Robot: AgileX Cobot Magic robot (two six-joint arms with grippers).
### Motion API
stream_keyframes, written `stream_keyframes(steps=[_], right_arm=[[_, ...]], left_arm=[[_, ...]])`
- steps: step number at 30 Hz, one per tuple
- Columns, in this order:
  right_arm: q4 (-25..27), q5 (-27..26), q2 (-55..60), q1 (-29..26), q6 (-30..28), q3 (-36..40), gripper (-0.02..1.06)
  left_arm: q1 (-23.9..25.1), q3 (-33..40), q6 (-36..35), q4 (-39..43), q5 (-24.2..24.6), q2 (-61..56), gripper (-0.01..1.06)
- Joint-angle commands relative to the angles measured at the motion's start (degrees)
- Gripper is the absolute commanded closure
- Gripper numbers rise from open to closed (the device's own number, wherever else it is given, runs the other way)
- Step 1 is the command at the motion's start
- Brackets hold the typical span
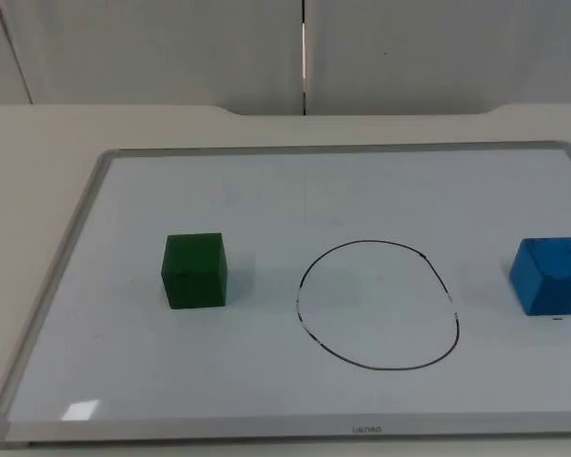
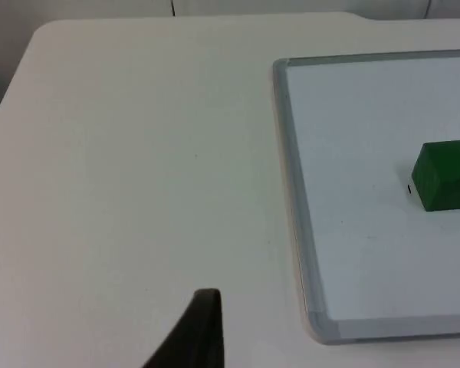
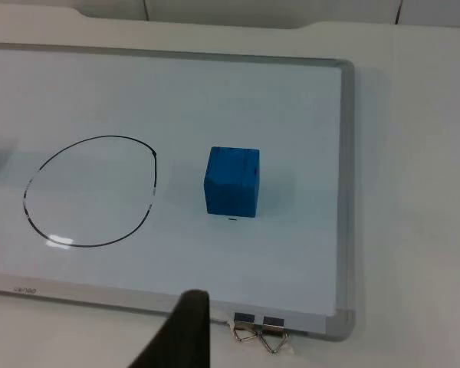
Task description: Push the two cubes into the marked area.
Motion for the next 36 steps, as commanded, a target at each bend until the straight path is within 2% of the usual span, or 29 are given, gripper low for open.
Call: stream_keyframes(steps=[1,7,19,29,36], right_arm=[[0.00,-0.16,-0.24,-0.48,-0.26,0.11,-0.01],[0.00,-0.16,-0.24,-0.48,-0.26,0.11,-0.01],[0.00,-0.16,-0.24,-0.48,-0.26,0.11,-0.01],[0.00,-0.16,-0.24,-0.48,-0.26,0.11,-0.01],[0.00,-0.16,-0.24,-0.48,-0.26,0.11,-0.01]], left_arm=[[0.05,-0.96,-0.13,-0.28,-1.12,0.44,0.00],[0.05,-2.57,-0.13,-0.28,-2.52,3.28,0.00],[0.05,-2.81,-0.13,-2.13,-8.64,7.26,0.00],[0.05,-2.95,-0.13,-2.13,-10.37,9.58,0.00],[0.05,-3.68,0.81,-2.90,-15.11,13.30,0.00]])
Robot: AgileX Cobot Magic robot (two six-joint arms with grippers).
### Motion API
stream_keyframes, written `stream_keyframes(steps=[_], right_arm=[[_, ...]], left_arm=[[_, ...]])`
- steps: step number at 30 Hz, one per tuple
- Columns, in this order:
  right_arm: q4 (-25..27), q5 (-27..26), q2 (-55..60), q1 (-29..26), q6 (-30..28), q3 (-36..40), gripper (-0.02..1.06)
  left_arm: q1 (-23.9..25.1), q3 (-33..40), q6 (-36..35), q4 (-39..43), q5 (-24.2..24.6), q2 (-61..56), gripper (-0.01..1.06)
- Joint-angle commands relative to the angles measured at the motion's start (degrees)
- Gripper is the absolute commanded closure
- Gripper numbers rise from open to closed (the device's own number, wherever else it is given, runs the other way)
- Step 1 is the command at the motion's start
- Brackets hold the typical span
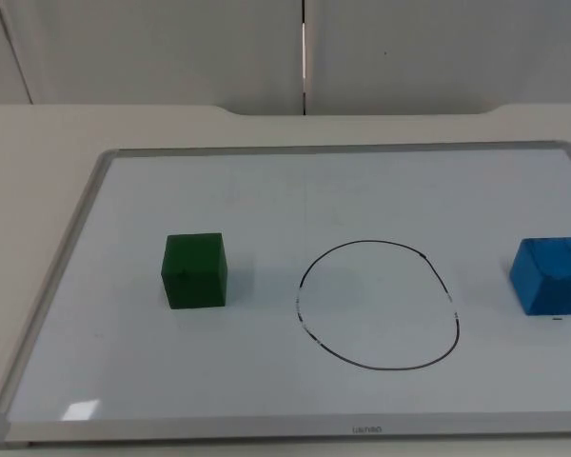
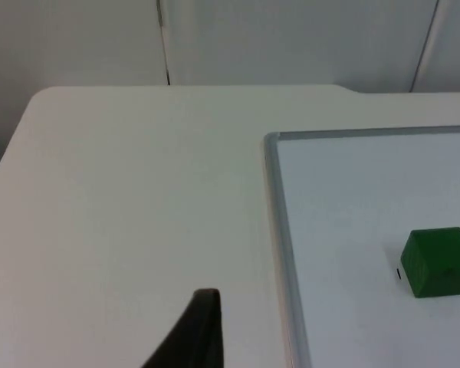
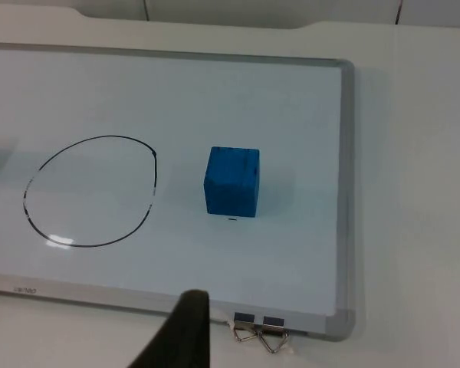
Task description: Push the two cubes into the marked area.
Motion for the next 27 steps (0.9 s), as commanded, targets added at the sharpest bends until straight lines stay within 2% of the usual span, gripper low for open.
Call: stream_keyframes(steps=[1,7,12,24,27], right_arm=[[0.00,-0.16,-0.24,-0.48,-0.26,0.11,-0.01],[0.00,-0.16,-0.24,-0.48,-0.26,0.11,-0.01],[0.00,-0.16,-0.24,-0.48,-0.26,0.11,-0.01],[0.00,-0.16,-0.24,-0.48,-0.26,0.11,-0.01],[0.00,-0.16,-0.24,-0.48,-0.26,0.11,-0.01]], left_arm=[[0.05,-0.60,0.34,-1.23,-2.02,1.29,0.00],[0.05,-1.44,7.93,-6.03,-3.32,6.37,0.00],[0.05,-1.44,18.27,-16.09,-6.69,10.51,0.00],[0.05,-1.44,26.31,-25.43,-9.26,20.02,0.00],[0.05,-1.44,30.57,-31.22,-9.11,23.69,0.01]])
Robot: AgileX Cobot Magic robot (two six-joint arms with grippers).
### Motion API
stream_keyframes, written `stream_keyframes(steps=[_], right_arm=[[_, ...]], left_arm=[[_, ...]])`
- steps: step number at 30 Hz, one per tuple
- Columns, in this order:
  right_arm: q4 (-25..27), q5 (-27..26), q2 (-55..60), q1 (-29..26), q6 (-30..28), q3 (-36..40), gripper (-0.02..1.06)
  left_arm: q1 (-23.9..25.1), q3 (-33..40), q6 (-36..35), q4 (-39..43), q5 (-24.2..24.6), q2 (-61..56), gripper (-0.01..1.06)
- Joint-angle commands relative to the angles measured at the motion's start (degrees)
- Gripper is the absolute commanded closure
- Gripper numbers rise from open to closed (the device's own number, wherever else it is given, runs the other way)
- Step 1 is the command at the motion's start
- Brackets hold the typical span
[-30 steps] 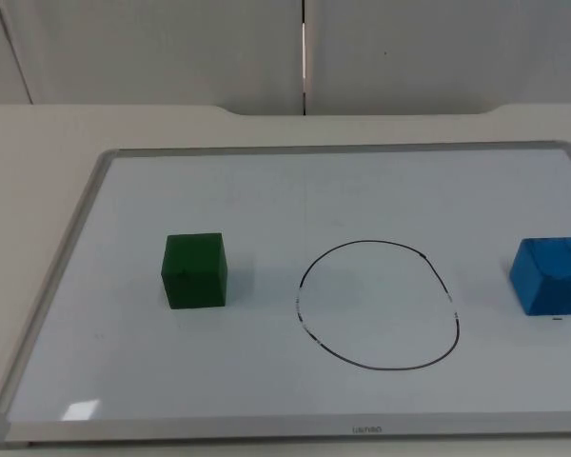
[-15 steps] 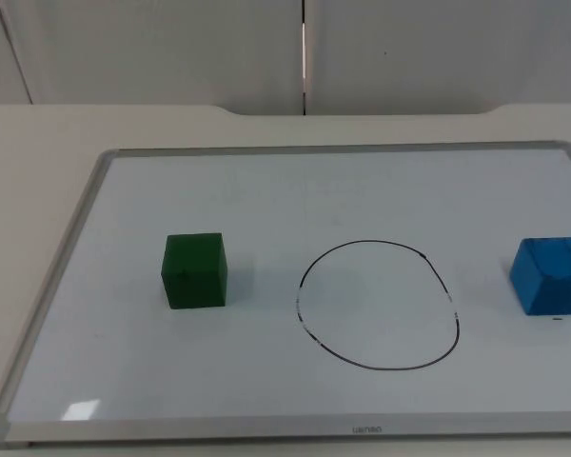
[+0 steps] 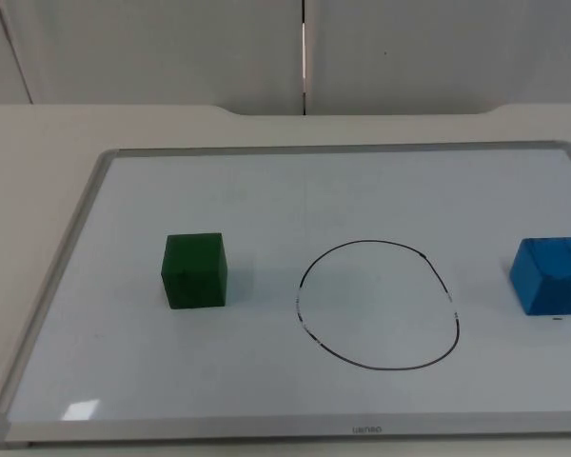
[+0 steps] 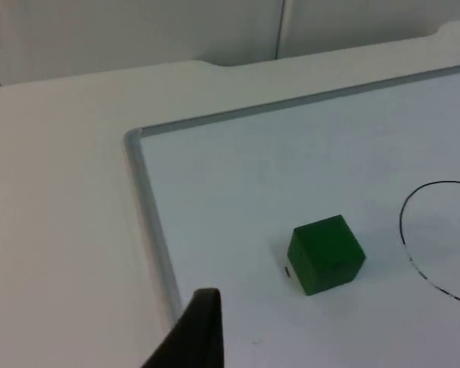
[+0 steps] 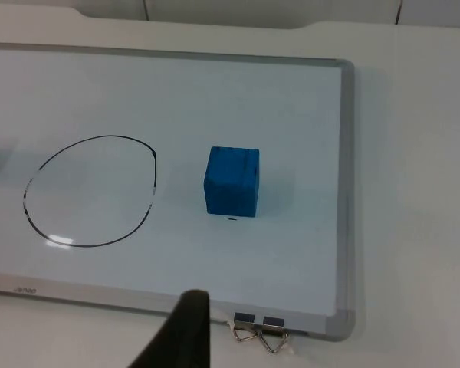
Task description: Push the two cubes into the marked area.
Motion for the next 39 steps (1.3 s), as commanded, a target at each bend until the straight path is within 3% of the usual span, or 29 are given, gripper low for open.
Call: stream_keyframes(steps=[1,2,7,8,12,13,14,17,18,19,21,39], right_arm=[[0.00,-0.16,-0.24,-0.48,-0.26,0.11,-0.01],[0.00,-0.16,-0.24,-0.48,-0.26,0.11,-0.01],[0.00,-0.16,-0.24,-0.48,-0.26,0.11,-0.01],[0.00,-0.16,-0.24,-0.48,-0.26,0.11,-0.01],[0.00,-0.16,-0.24,-0.48,-0.26,0.11,-0.01],[0.00,-0.16,-0.24,-0.48,-0.26,0.11,-0.01],[0.00,-0.16,-0.24,-0.48,-0.26,0.11,-0.01],[0.00,-0.16,-0.24,-0.48,-0.26,0.11,-0.01],[0.00,-0.16,-0.24,-0.48,-0.26,0.11,-0.01],[0.00,-0.16,-0.24,-0.48,-0.26,0.11,-0.01],[0.00,-0.16,-0.24,-0.48,-0.26,0.11,-0.01],[0.00,-0.16,-0.24,-0.77,-0.26,0.11,-0.01]], left_arm=[[0.05,-0.43,4.53,-6.85,-0.50,2.93,0.03],[0.05,-0.43,4.53,-6.85,-0.50,2.93,0.03],[0.05,-0.43,11.85,-16.16,-0.85,9.19,0.31],[0.05,-0.43,11.85,-16.16,-0.85,9.19,0.31],[0.05,-0.43,17.49,-21.27,-0.85,13.94,0.57],[0.05,-0.43,17.49,-21.27,-0.85,13.94,0.57],[0.05,-0.43,20.34,-24.24,-0.85,15.73,0.69],[0.05,-0.43,24.26,-29.69,-0.85,18.45,0.85],[0.05,-0.43,26.71,-32.77,-0.96,19.78,0.95],[0.05,-0.43,26.71,-32.77,-0.96,19.78,0.95],[0.05,-0.43,29.90,-35.99,-0.96,21.60,1.05],[-0.31,-0.43,32.30,-40.85,-7.97,28.41,1.05]])
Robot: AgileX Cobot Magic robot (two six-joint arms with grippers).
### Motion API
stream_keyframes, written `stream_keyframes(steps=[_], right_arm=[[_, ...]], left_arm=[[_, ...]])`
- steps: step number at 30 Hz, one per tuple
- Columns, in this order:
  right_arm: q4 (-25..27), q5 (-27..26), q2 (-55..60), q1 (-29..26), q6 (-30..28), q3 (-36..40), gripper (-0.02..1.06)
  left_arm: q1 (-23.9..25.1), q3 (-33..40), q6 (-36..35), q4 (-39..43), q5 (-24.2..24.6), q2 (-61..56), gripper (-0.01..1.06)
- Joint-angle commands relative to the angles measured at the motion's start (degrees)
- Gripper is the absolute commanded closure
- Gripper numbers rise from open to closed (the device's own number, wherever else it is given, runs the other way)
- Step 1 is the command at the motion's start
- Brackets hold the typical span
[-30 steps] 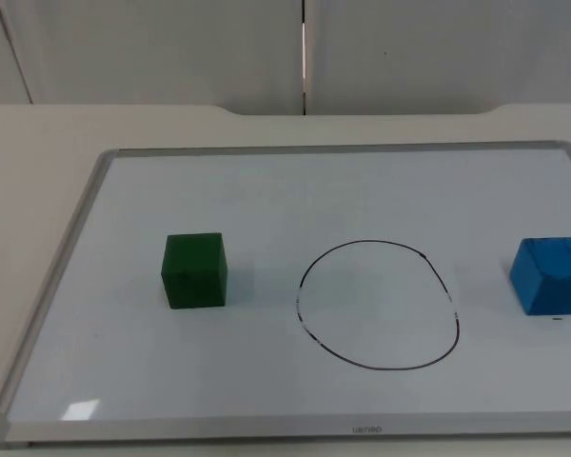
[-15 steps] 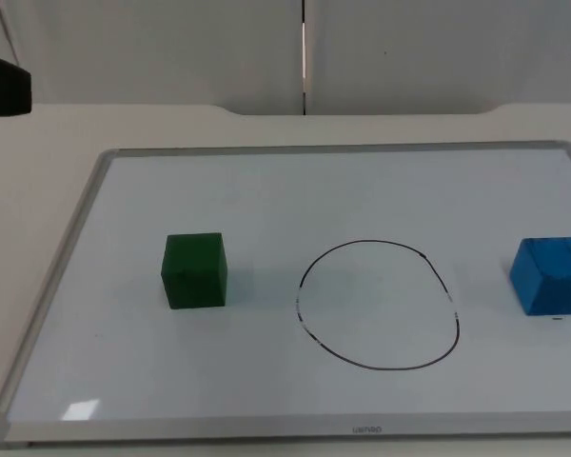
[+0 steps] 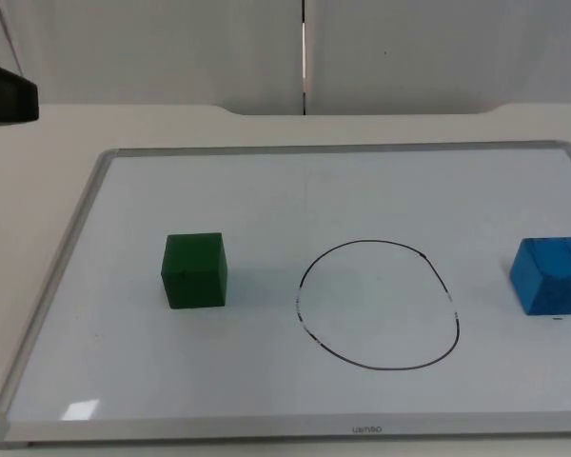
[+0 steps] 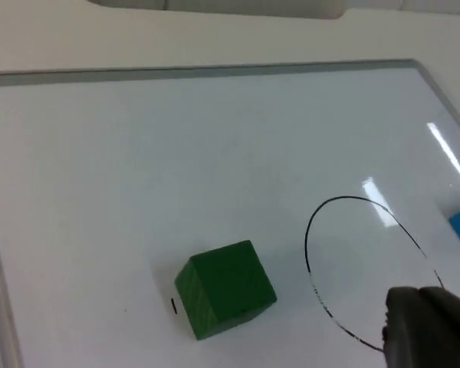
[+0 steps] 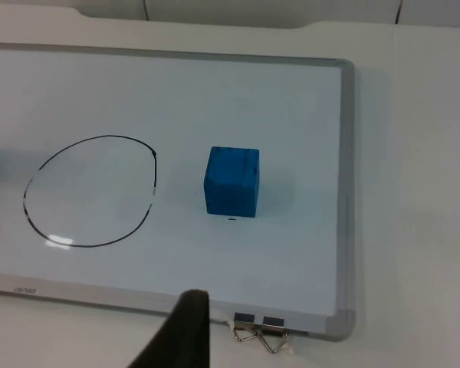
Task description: Push the two cubes into the marked area.
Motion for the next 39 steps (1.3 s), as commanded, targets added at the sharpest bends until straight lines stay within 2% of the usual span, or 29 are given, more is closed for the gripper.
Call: stream_keyframes(steps=[1,3,9,17,21,29,31,34,38,39], right_arm=[[0.00,-0.16,-0.24,-0.87,-0.26,0.11,-0.01],[0.00,-0.16,-0.24,-1.15,-0.26,0.11,-0.01],[0.12,-0.16,-0.24,-2.57,-0.26,0.11,-0.01],[-0.01,-0.16,-0.24,-7.90,-0.26,0.11,-0.01],[-0.01,-0.16,-0.24,-9.43,-0.26,0.11,-0.01],[-0.01,-0.16,-0.24,-9.43,-0.26,0.11,-0.01],[-0.01,-0.16,-0.24,-9.43,-0.26,0.11,-0.01],[-0.01,-0.16,-0.24,-9.43,-0.26,0.11,-0.01],[-0.01,-0.16,-0.24,-9.43,-0.26,0.11,-0.01],[-0.01,-0.16,-0.24,-9.43,-0.26,0.11,-0.01]], left_arm=[[-0.31,-0.34,1.41,-3.19,-1.29,0.87,1.05],[-0.31,-0.34,5.50,-7.50,-1.53,2.25,1.05],[-0.31,-0.34,10.50,-13.32,-1.27,5.58,1.05],[-0.31,-0.34,17.88,-21.56,-1.24,13.37,1.05],[-0.31,-0.34,26.92,-29.83,-0.83,17.97,1.05],[-0.87,-2.69,28.49,-29.83,0.28,25.50,1.05],[-2.81,-3.46,30.09,-29.83,0.14,27.61,1.05],[-5.19,-4.44,31.09,-29.83,-1.66,30.24,1.05],[-9.68,-6.94,31.09,-29.83,-8.26,35.30,1.05],[-9.68,-6.94,31.09,-29.83,-8.26,35.30,1.05]])
